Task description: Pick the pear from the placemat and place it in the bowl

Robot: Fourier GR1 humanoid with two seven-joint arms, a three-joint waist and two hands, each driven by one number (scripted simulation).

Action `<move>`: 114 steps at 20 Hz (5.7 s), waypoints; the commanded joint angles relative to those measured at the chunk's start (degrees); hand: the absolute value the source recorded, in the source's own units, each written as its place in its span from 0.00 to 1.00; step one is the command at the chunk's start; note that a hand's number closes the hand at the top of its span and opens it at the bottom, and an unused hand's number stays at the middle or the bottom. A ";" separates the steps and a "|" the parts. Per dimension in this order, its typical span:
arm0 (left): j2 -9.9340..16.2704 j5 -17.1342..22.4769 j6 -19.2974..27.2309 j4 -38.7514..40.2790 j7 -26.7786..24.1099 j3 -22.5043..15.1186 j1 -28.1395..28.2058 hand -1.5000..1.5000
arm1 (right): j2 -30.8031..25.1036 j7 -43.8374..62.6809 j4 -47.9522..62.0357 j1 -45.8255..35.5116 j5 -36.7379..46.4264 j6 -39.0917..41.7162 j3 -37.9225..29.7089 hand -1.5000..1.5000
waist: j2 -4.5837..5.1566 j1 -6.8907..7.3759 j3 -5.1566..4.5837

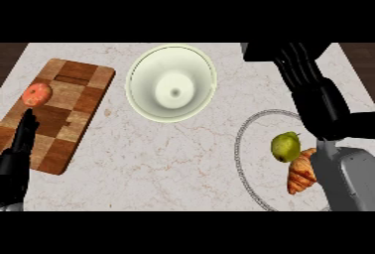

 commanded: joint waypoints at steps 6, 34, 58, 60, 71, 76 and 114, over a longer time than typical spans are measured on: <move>-7.49 4.41 -4.15 -3.29 2.55 -6.22 -6.31 0.50 | -5.58 21.35 17.27 8.27 18.79 -17.56 5.30 1.00 | 0.78 -1.30 -1.50; -13.50 4.10 -5.00 0.78 9.52 -10.07 -13.55 0.50 | 8.14 80.48 6.16 -4.89 84.20 -15.90 5.09 0.00 | -1.03 0.49 -0.85; -17.40 1.07 -6.83 1.54 10.50 -8.99 -13.52 0.50 | 15.68 79.99 -13.14 9.15 84.07 -11.07 4.08 0.00 | -0.82 1.02 -0.70; -16.14 1.81 -7.23 -3.44 12.08 -8.35 -11.34 0.50 | 15.69 76.80 -9.08 9.05 82.85 -14.37 1.39 0.00 | -0.82 1.53 -0.67; -16.35 2.62 -10.31 0.66 12.33 -4.93 -15.12 0.50 | 15.70 73.86 -4.44 10.14 78.69 -23.70 1.79 0.00 | -0.68 1.34 -0.67; -16.50 2.40 -10.45 -3.25 13.81 -5.09 -12.08 0.50 | 15.70 72.63 -2.04 12.26 78.29 -27.45 2.29 0.00 | -0.74 1.56 -0.67; -22.77 -3.06 -15.34 1.53 12.79 -5.43 -16.34 0.50 | 15.68 43.16 5.36 2.04 59.55 -17.60 29.36 1.00 | -0.11 9.87 -0.10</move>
